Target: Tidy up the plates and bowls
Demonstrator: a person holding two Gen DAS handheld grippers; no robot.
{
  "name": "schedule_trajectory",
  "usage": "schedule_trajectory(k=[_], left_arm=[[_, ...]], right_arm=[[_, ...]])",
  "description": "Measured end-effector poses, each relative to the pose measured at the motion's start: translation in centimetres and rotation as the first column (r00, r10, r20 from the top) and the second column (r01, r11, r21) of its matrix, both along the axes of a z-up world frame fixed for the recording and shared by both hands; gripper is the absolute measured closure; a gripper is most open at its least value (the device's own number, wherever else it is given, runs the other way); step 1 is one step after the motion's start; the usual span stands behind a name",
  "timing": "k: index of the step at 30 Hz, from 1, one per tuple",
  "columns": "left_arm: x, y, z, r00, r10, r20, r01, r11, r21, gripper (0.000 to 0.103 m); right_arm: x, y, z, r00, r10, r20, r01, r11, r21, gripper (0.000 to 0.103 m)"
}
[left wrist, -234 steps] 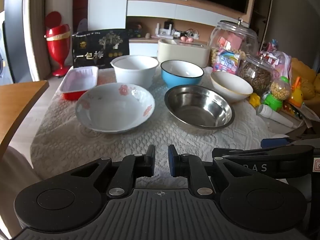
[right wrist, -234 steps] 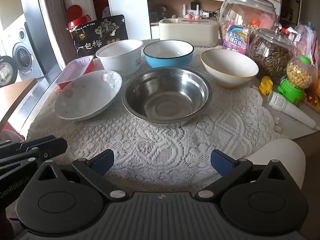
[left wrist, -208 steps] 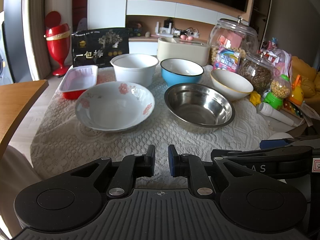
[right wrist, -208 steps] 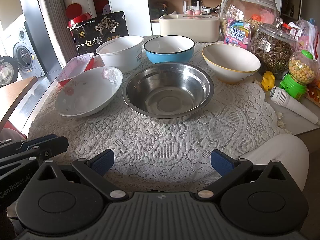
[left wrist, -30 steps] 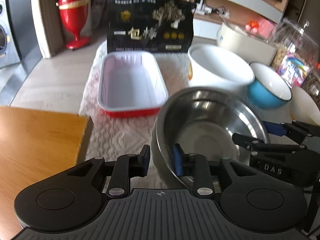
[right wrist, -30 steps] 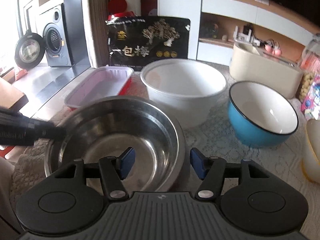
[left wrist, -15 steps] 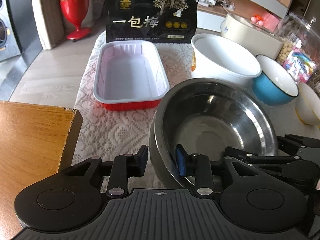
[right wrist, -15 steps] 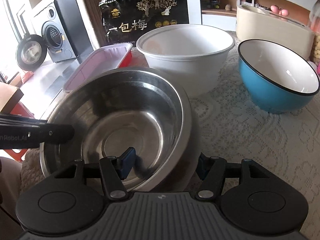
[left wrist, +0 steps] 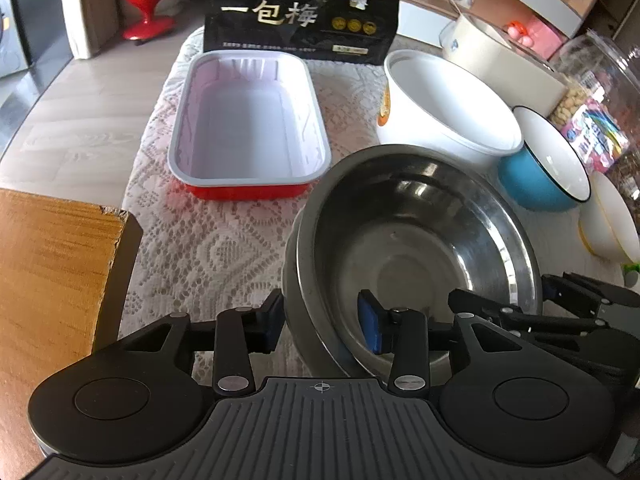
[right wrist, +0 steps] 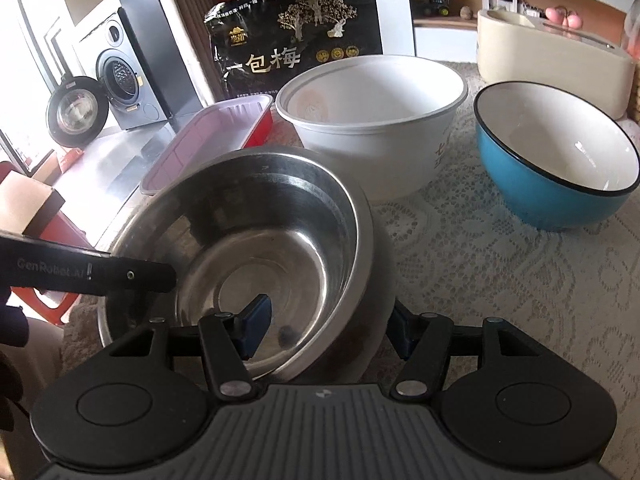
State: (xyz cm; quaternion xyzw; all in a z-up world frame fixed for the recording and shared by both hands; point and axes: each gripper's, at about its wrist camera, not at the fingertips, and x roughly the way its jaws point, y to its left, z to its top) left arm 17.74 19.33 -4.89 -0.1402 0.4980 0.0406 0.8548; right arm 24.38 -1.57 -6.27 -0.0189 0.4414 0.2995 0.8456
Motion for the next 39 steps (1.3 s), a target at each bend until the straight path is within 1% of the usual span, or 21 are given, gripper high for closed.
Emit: schedule_trajectory(k=[2, 5, 9, 12, 17, 20, 24, 27, 29, 31, 33, 34, 35, 37, 38, 39], left_arm=[[0.1, 0.1, 0.0, 1.000, -0.007, 0.002, 0.007, 1.000, -0.019, 0.052], [0.2, 0.2, -0.1, 1.000, -0.010, -0.004, 0.010, 0.999, -0.039, 0.049], [0.3, 0.2, 0.0, 1.000, 0.005, -0.018, -0.006, 0.998, -0.060, 0.049], [0.3, 0.3, 0.0, 1.000, 0.013, -0.028, -0.016, 0.997, -0.077, 0.049], [0.4, -0.8, 0.0, 0.999, -0.016, -0.032, 0.014, 0.997, -0.070, 0.049], [0.5, -1.4, 0.0, 0.999, -0.035, -0.019, 0.034, 0.998, -0.047, 0.049], [0.5, -1.9, 0.1, 1.000, -0.022, -0.019, 0.022, 1.000, -0.010, 0.050], [0.2, -2.9, 1.0, 1.000, -0.011, 0.011, 0.010, 0.998, 0.063, 0.051], [-0.2, -3.6, 2.2, 0.998, 0.004, 0.060, -0.011, 0.993, 0.119, 0.052], [-0.4, -4.7, 4.0, 0.992, 0.019, 0.128, -0.041, 0.985, 0.167, 0.052], [-0.5, -6.2, 5.7, 0.975, 0.006, 0.222, -0.048, 0.982, 0.180, 0.053], [-0.3, -7.3, 6.6, 0.962, -0.017, 0.273, -0.032, 0.984, 0.175, 0.053], [0.0, -8.5, 7.2, 0.949, -0.042, 0.312, -0.009, 0.987, 0.159, 0.056], [1.2, -11.4, 7.8, 0.925, -0.102, 0.366, 0.066, 0.992, 0.109, 0.062], [2.1, -12.9, 7.9, 0.917, -0.127, 0.379, 0.104, 0.991, 0.081, 0.067], [3.3, -14.7, 7.6, 0.910, -0.154, 0.385, 0.148, 0.988, 0.046, 0.068]], right_arm=[[0.2, 0.0, -0.1, 1.000, -0.005, -0.021, 0.005, 1.000, 0.009, 0.042], [0.1, 0.0, -0.3, 0.999, -0.008, -0.041, 0.008, 1.000, 0.020, 0.042], [0.1, 0.1, -0.4, 0.999, -0.017, -0.044, 0.018, 1.000, 0.015, 0.042], [0.1, -0.2, -0.3, 0.999, -0.019, -0.048, 0.020, 1.000, 0.015, 0.045], [-0.4, -1.1, -0.1, 0.999, -0.036, -0.041, 0.037, 0.999, 0.007, 0.045], [-0.5, -1.6, -0.3, 0.999, -0.038, -0.036, 0.038, 0.999, -0.002, 0.045], [-0.4, -1.8, -0.2, 0.999, -0.035, -0.027, 0.035, 0.999, 0.004, 0.046], [-0.9, -2.6, 0.7, 0.998, -0.041, 0.037, 0.041, 0.999, 0.008, 0.046], [-1.3, -3.6, 1.7, 0.994, -0.054, 0.096, 0.054, 0.999, 0.004, 0.045], [-1.6, -5.3, 2.8, 0.984, -0.080, 0.159, 0.080, 0.997, 0.008, 0.045], [-1.8, -7.3, 4.0, 0.967, -0.123, 0.225, 0.122, 0.992, 0.021, 0.041], [-1.8, -8.7, 4.6, 0.950, -0.162, 0.267, 0.159, 0.987, 0.030, 0.039], [-1.8, -10.0, 5.1, 0.932, -0.199, 0.301, 0.198, 0.980, 0.033, 0.035], [-1.4, -13.1, 5.9, 0.889, -0.283, 0.361, 0.291, 0.956, 0.032, 0.030], [-1.2, -14.7, 6.2, 0.869, -0.321, 0.378, 0.336, 0.941, 0.028, 0.028], [-0.8, -16.4, 6.4, 0.848, -0.360, 0.388, 0.382, 0.924, 0.022, 0.027]])
